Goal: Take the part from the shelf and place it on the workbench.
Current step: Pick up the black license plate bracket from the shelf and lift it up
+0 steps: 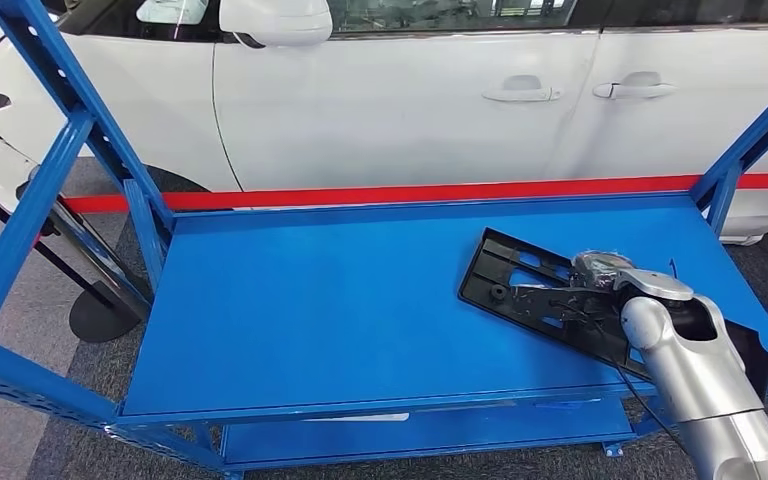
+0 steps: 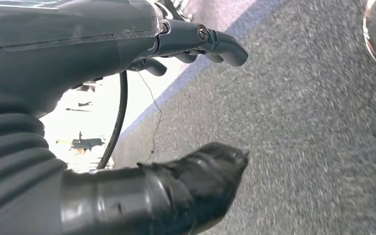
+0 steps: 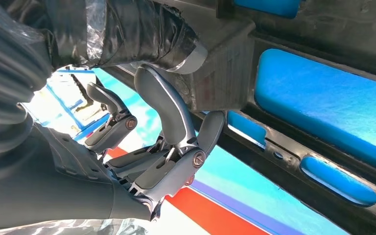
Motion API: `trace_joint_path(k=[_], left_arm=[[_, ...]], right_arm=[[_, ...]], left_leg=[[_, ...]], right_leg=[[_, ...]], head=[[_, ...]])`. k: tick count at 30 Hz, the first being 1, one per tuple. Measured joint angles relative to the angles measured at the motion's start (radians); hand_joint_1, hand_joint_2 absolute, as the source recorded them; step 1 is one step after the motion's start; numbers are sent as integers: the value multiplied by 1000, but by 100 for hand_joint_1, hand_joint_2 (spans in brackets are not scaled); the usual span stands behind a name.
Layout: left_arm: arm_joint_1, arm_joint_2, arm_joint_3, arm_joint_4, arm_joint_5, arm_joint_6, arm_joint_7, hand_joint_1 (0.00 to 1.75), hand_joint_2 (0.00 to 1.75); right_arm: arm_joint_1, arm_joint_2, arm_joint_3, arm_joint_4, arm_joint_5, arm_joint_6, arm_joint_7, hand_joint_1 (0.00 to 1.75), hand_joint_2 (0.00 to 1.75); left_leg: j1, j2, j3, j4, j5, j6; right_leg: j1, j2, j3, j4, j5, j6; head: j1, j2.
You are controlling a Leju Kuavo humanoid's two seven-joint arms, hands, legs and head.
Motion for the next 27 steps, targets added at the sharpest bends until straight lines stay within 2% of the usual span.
trace_joint_path(k=[5,11,27], left_arm=[[2,0,-6,0,1,1,11,0,175],[3,0,-5,0,5,-4,29,0,175],[4,-2,3,0,15,-9,39,0,175]], right_arm=[[50,-29,-22,-60,-26,-19,2,175,175],[91,-31,-57,-140,-33,-113,-10,175,175],[76,-31,-75,-285,-56,-165,-38,175,175]], left_leg=[[0,0,-1,0,-1,1],[0,0,-1,0,-2,1],[0,1,-1,0,-2,1]], right_leg=[[0,0,1,0,0,0],[0,1,0,0,0,0],[0,0,0,0,0,0]], head=[[0,0],[0,0],[0,0]])
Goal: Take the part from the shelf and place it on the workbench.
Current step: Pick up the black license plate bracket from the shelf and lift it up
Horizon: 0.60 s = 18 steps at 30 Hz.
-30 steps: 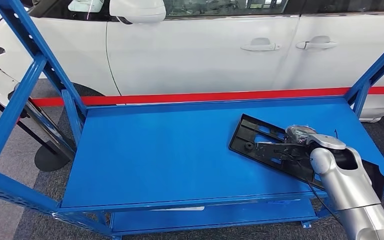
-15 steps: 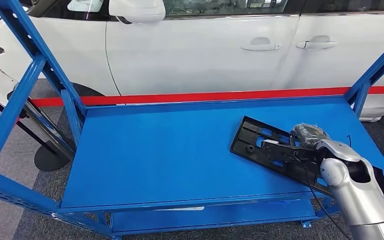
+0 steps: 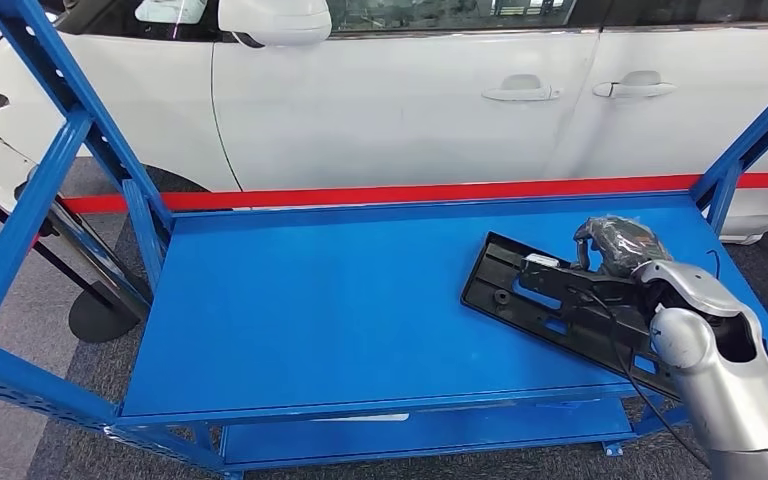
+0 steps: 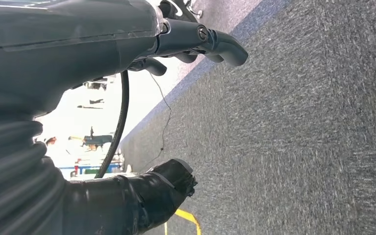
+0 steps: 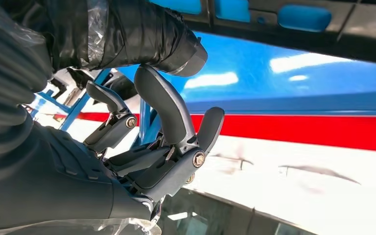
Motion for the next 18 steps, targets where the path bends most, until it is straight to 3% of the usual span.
trace_joint_path(k=[9,13,14,18], left_arm=[[0,-5,18,0,8,-1,4,0,175],[0,-6,18,0,8,-6,-18,0,175],[0,-7,18,0,8,-6,-25,0,175],[-1,-10,19,0,12,8,-22,0,0]], right_arm=[[-14,18,20,-31,1,-48,-14,175,175],[-22,25,41,-31,-7,-48,-26,0,0],[-25,26,48,-31,-8,-48,-29,0,0],[-35,39,83,-30,-16,-54,-43,0,175]], left_leg=[[0,0,0,0,0,0],[0,-1,0,0,0,0],[0,0,0,0,0,0],[0,0,0,0,0,0]], right_leg=[[0,0,0,0,0,0],[0,0,0,0,0,0],[0,0,0,0,0,0],[0,0,0,0,0,0]], head=[[0,0],[0,0],[0,0],[0,0]])
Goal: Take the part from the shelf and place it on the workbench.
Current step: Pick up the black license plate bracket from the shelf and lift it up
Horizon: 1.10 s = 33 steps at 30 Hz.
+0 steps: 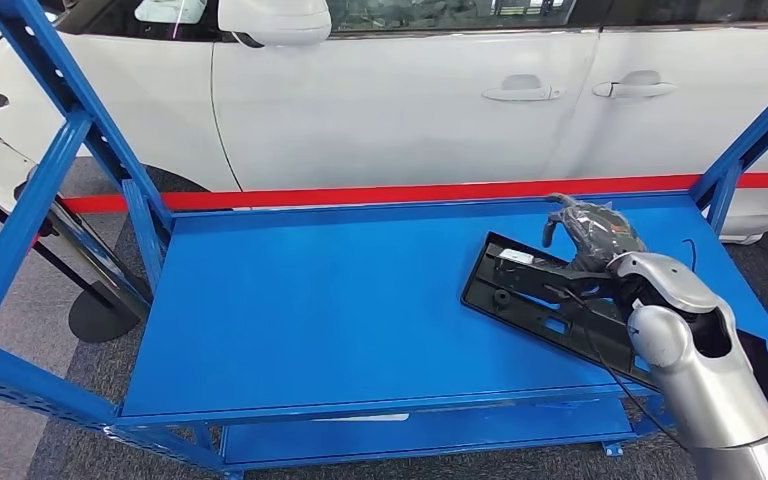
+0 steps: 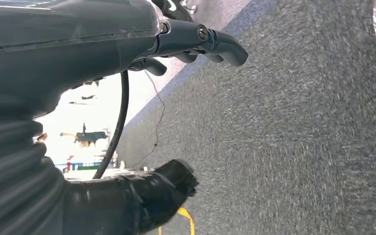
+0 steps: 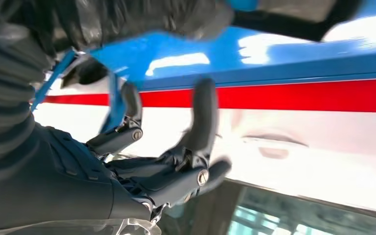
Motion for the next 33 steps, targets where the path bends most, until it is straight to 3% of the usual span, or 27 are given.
trace_joint_path(k=[10,25,30,33], left_arm=[[0,-1,15,0,12,-3,52,0,0],[0,0,24,0,12,0,72,0,0],[-1,1,27,-4,21,-4,79,0,0],[-10,-56,48,-69,58,-68,68,0,0]], right_arm=[[-13,53,145,6,-21,-41,-41,0,175],[-23,93,198,26,-30,-62,-57,0,175],[-29,138,273,61,18,-129,-88,0,175],[-62,216,338,152,108,-177,-125,0,175]], left_leg=[[0,0,0,0,0,0],[0,0,0,0,0,0],[1,0,0,0,0,0],[0,2,1,-1,0,0]], right_leg=[[0,0,0,0,-1,-1],[1,0,0,0,-1,-1],[2,0,0,0,-1,-1],[2,3,0,1,-1,-1]], head=[[0,0],[0,0],[0,0],[0,0]])
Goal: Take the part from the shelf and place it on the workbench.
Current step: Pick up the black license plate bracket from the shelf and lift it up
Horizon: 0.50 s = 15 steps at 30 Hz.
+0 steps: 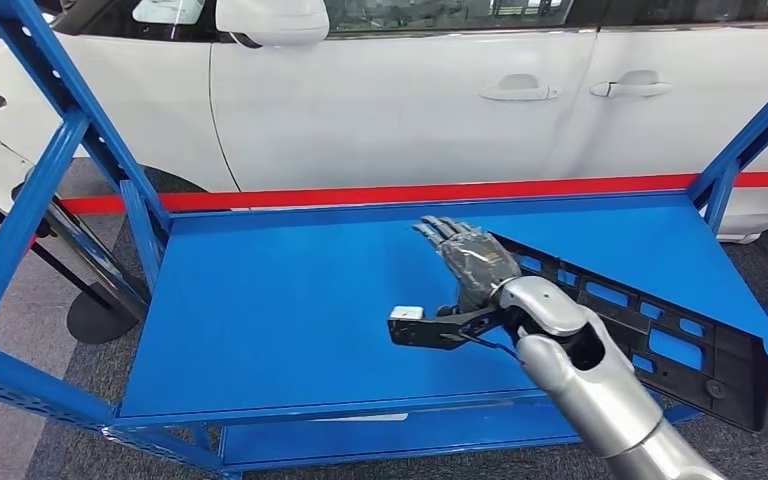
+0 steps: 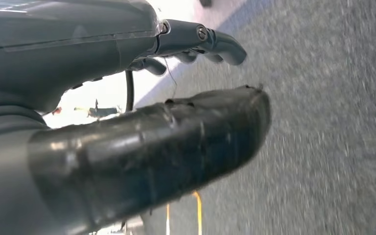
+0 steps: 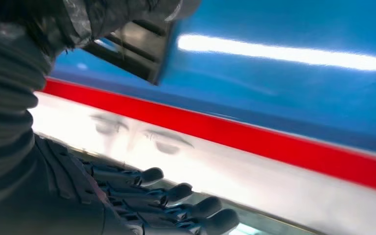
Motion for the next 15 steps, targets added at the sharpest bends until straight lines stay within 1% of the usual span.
trace_joint_path(k=[2,4,6,9,11,15], left_arm=[[-8,-60,13,-85,49,-62,13,0,0],[-11,-108,16,-153,113,-99,29,0,0],[-9,-141,15,-198,161,-113,41,0,0],[-2,-167,15,-249,198,-111,48,0,0],[2,-176,15,-270,221,-104,52,0,0],[6,-187,15,-287,269,-94,62,0,0]], right_arm=[[-40,79,42,99,53,-31,-32,0,175],[-84,156,84,201,89,-59,-50,0,175],[-122,219,117,284,116,-75,-54,0,175],[-163,290,152,378,155,-86,-49,0,175],[-179,325,166,423,181,-91,-42,0,87],[-195,380,189,478,242,-117,-30,0,87]], left_leg=[[0,2,1,0,0,0],[1,2,1,0,0,0],[1,1,2,0,1,0],[2,1,1,0,1,-1],[2,1,1,0,0,-1],[2,0,1,0,0,-1]], right_leg=[[0,2,0,1,0,0],[-1,1,0,1,0,0],[0,0,0,1,0,0],[0,0,0,1,0,0],[0,0,0,1,0,-1],[0,-1,0,1,-2,-3]], head=[[0,0],[0,0],[0,0],[0,0],[0,0],[0,0]])
